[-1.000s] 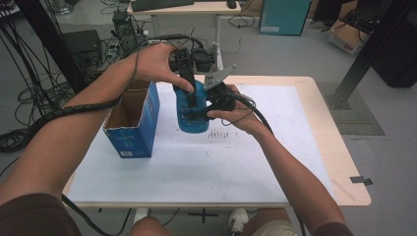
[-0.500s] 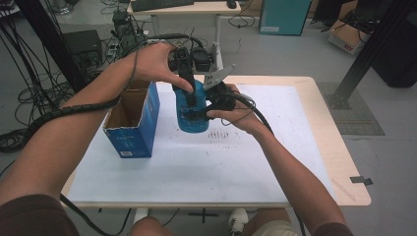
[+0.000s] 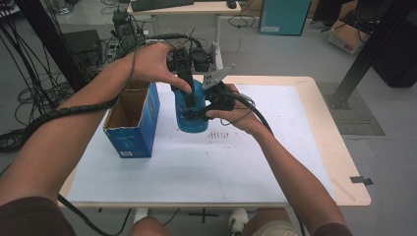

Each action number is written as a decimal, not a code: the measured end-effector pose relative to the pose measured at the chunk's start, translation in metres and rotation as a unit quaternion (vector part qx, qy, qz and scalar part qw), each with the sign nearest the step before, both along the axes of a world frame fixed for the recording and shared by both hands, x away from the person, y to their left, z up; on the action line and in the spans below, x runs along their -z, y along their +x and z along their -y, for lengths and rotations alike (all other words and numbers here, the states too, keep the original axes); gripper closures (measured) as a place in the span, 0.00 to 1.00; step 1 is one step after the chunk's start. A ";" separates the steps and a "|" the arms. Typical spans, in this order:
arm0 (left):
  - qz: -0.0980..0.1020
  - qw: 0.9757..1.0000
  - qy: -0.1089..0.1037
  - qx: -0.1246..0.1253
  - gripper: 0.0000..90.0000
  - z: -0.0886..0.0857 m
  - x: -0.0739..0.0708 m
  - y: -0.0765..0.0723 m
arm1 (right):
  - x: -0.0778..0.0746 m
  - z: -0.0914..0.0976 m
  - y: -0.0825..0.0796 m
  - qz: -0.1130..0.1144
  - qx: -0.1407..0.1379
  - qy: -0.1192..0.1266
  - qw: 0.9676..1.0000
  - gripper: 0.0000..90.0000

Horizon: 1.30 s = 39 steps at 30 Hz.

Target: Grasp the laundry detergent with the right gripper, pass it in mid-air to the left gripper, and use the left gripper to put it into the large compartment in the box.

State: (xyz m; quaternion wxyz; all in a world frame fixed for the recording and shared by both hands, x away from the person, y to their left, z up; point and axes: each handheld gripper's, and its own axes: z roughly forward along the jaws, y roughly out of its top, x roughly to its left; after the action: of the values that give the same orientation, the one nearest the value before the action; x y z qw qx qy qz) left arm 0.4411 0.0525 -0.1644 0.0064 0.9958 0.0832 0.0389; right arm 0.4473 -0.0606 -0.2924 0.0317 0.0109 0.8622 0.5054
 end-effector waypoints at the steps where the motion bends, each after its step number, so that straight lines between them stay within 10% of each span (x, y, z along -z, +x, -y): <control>1: -0.001 1.000 0.000 0.000 0.05 0.000 0.000 0.000 | 0.000 0.000 0.000 0.001 -0.001 0.000 1.000 0.48; 39: 0.005 1.000 0.008 0.004 0.06 0.001 0.001 -0.001 | -0.001 0.000 -0.003 -0.013 0.004 0.001 1.000 0.48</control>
State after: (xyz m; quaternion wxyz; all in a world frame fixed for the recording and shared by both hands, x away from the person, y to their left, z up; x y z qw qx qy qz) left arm 0.4400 0.0519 -0.1658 -0.0006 0.9959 0.0787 0.0448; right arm 0.4444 -0.0610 -0.2916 0.0230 0.0208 0.8620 0.5059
